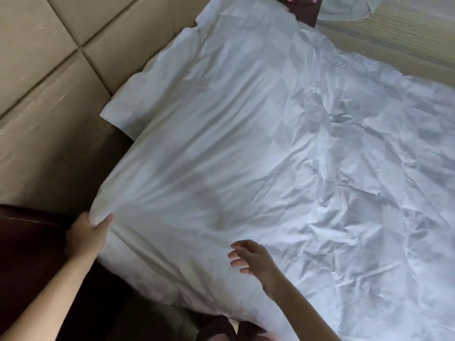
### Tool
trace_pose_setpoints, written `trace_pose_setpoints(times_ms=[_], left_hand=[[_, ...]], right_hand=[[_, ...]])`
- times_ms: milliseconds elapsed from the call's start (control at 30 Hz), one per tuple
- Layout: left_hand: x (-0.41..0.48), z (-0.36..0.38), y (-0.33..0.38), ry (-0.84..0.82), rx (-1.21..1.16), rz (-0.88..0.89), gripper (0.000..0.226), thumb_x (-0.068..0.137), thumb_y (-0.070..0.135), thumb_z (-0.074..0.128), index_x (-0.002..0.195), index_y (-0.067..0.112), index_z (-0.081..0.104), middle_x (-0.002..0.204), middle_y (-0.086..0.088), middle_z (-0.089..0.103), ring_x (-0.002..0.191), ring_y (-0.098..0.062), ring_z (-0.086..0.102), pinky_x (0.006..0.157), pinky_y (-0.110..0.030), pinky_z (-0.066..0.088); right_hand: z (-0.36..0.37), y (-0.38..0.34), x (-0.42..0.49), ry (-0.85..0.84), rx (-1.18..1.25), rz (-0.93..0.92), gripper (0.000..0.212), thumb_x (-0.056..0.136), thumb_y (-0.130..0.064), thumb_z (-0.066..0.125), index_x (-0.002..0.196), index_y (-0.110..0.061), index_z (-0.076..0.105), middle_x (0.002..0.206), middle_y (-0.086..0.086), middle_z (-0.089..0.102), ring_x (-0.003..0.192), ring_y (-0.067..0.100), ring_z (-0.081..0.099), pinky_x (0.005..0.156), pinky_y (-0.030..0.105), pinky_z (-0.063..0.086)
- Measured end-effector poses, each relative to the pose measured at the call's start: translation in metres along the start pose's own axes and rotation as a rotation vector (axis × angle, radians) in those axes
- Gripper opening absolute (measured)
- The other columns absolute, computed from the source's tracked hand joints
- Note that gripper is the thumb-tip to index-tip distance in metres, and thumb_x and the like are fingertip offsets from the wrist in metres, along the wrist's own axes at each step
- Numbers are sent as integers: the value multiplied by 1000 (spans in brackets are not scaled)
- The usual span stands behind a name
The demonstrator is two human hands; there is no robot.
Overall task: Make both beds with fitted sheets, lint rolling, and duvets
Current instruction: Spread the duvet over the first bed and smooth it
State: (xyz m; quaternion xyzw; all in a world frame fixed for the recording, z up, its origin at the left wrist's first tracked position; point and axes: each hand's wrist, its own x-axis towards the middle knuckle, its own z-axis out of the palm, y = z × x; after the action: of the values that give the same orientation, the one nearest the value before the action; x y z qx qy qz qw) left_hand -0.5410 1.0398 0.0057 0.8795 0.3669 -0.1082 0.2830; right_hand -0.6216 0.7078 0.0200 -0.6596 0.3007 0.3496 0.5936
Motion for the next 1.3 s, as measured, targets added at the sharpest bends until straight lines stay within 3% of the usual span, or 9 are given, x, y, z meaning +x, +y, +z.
trace_pose_setpoints(times_ms=[133,267,333,433,567,767,1000,1167,1300], left_hand=[[-31,-2,12,-303,39,88,43,86,20,68,121,-2,57,118,-22,61,111,-38,55,85,-37,42],[-116,15,22,-485,32,356,15,84,18,70,97,14,65,90,0,69,91,-13,65,69,-16,48],[-162,35,25,-587,-34,399,17,79,17,74,89,23,61,77,5,68,81,2,63,65,-7,45],[-200,76,1,-746,-25,250,42,73,32,78,108,26,56,101,12,66,92,5,59,77,-10,42],[-214,118,-18,-328,446,235,80,68,86,36,102,18,61,100,1,67,98,-22,62,77,-31,41],[-307,162,-29,-135,617,420,29,89,47,49,99,27,67,89,7,69,85,-13,66,61,-23,42],[-492,310,0,-592,314,325,50,94,24,45,142,28,32,140,-3,48,129,-16,46,100,-28,39],[-445,346,13,-737,-21,220,22,94,10,52,111,22,55,87,3,58,84,-10,65,75,-24,46],[-438,341,-6,-712,-283,86,21,92,2,56,81,20,58,62,4,54,49,2,52,55,-15,43]], right_hand=[[8,-6,-2,-32,55,-27,21,95,-30,53,108,-15,60,100,3,69,82,12,65,75,23,47],[54,-41,0,-145,-61,-46,64,78,-60,64,124,-17,47,116,4,59,97,17,62,83,30,49],[78,-57,-1,-52,-256,-102,65,77,-46,69,125,-10,44,112,6,56,106,25,59,83,32,50],[78,-64,-4,159,-358,-167,29,84,-9,51,110,3,54,105,17,59,106,35,58,84,35,49],[23,-40,-7,104,-278,-199,33,84,-5,49,114,4,53,114,19,58,104,35,58,84,36,53],[-131,14,-18,153,-140,-312,16,71,-3,58,86,-8,56,62,1,48,55,15,44,49,24,34],[-305,127,-49,306,33,-304,15,53,-11,53,67,-7,52,57,5,46,59,18,40,52,27,32],[-390,262,12,577,-130,-24,5,83,-4,62,85,0,58,70,21,58,62,27,50,58,36,43],[-393,299,38,591,-202,8,26,83,-19,65,99,0,59,89,22,63,78,33,58,70,42,46]])
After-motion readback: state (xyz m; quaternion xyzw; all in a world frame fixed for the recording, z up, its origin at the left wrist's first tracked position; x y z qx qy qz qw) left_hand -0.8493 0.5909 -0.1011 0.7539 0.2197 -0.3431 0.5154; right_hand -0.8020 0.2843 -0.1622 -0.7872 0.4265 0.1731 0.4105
